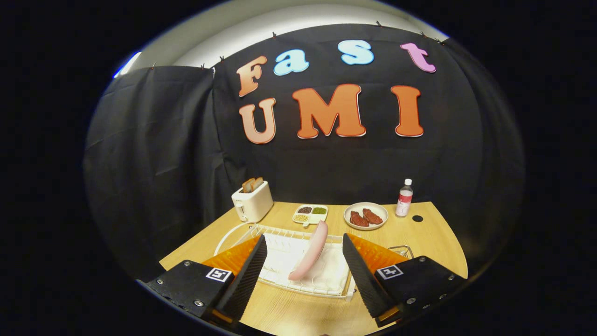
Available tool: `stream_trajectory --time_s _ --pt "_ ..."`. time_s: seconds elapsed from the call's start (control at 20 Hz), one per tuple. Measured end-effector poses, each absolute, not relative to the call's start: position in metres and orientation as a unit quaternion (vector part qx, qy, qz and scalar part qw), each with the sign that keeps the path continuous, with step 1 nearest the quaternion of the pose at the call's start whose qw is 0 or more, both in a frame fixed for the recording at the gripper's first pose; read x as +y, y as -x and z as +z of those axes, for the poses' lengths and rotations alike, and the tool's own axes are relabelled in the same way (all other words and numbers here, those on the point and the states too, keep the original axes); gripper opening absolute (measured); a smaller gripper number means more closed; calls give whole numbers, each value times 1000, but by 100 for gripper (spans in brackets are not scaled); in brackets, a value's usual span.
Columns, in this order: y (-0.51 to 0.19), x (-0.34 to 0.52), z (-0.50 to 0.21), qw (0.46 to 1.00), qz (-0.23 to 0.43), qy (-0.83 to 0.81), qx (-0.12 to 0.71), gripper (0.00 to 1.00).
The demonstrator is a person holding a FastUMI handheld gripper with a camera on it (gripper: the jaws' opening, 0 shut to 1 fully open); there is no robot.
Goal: Take the plate from the dish rack, then take the spoon from the basket and place it into the plate.
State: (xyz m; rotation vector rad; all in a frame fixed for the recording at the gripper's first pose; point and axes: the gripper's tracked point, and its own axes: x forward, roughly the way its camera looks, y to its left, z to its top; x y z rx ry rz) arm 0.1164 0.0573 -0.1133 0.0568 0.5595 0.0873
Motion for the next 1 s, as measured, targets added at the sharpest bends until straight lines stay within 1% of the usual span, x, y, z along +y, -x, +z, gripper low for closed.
stream_trajectory --time_s 0.2,0.3,0.35,0.45,0.8,0.85,1.0 --pt "-142 55 -145 943 38 1 330 97" --pt "-154 49 -164 931 26 -10 365 90" --pt "-160 47 -174 922 24 -19 385 85" --pt "-166 49 -186 908 25 -34 417 82" --pt "-191 47 -231 871 0 -26 490 80" --pt "-193 48 -240 865 0 -25 501 74" --pt "-201 45 -259 855 -18 -17 518 66"
